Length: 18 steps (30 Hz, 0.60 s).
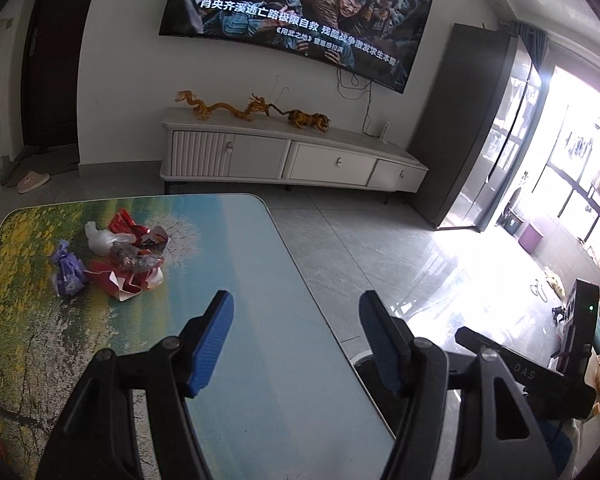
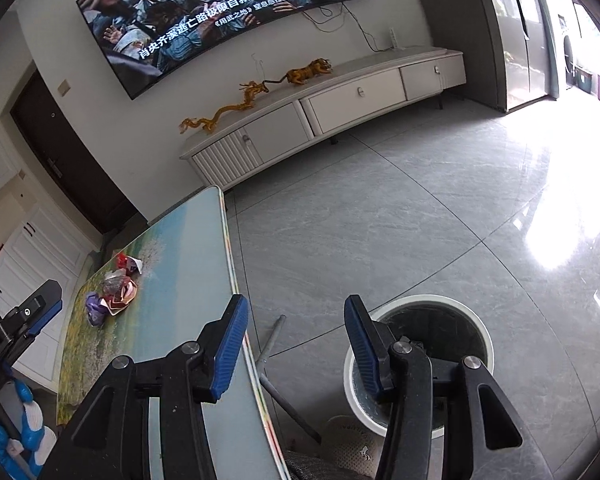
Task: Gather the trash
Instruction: 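Move both tools back to the remaining trash on the table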
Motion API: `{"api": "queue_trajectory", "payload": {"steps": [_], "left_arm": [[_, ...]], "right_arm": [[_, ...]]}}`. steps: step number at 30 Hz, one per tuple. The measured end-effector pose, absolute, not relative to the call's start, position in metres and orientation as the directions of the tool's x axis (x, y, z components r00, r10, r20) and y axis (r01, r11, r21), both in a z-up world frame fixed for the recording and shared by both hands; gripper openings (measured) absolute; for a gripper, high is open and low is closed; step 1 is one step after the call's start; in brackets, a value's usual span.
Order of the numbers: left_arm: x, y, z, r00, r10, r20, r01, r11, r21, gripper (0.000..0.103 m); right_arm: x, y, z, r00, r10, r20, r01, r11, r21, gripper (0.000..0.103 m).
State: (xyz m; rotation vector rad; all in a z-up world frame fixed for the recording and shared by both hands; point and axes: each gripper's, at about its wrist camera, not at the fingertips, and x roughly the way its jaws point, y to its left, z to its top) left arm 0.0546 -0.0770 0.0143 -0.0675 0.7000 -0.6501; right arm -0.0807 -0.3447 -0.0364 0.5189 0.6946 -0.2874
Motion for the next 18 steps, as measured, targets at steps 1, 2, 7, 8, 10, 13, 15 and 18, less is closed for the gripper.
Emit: {"api": "queue_trajectory", "payload": {"steps": [1,2,7,8,10,13,15,18], "left_arm": [[0.056,-0.070,0.016,0.586,-0.574,-0.572,0.524,0.807,-0.272,0.064],[0.059,-0.064,0.018,0.595,-0.569,-0.568,0.515,0.812,-0.274,0.064],[0.070,-0.032,0.032,0.644,-0.539,-0.543,0.486,0.836,-0.253,0.064],[0.072,-0.027,0.036,0.651,-0.534,-0.539,0.483,0.840,-0.248,0.064],[0.077,-0.016,0.045,0.667,-0.523,-0.531,0.473,0.848,-0.240,0.064],[0.081,-0.005,0.058,0.685,-0.516,-0.515,0.463,0.854,-0.239,0.064],[0.083,0.004,0.065,0.693,-0.517,-0.502,0.457,0.854,-0.248,0.064],[0.085,0.012,0.076,0.709,-0.508,-0.488,0.446,0.860,-0.247,0.064]], "right_arm": [[-0.079,-0.340,-0.033,0.740,-0.080,-0.668,0.408,0.842,0.352,0.048],[-0.076,-0.336,-0.029,0.744,-0.078,-0.664,0.400,0.848,0.348,0.048],[-0.061,-0.313,-0.009,0.762,-0.069,-0.644,0.356,0.876,0.327,0.048],[-0.058,-0.308,-0.005,0.766,-0.066,-0.639,0.346,0.881,0.323,0.048],[-0.050,-0.299,0.003,0.775,-0.058,-0.629,0.323,0.892,0.316,0.048],[-0.039,-0.285,0.016,0.791,-0.040,-0.611,0.284,0.908,0.308,0.048],[-0.031,-0.276,0.025,0.802,-0.025,-0.597,0.254,0.919,0.302,0.048],[-0.018,-0.262,0.038,0.817,-0.001,-0.576,0.209,0.932,0.295,0.048]]}}
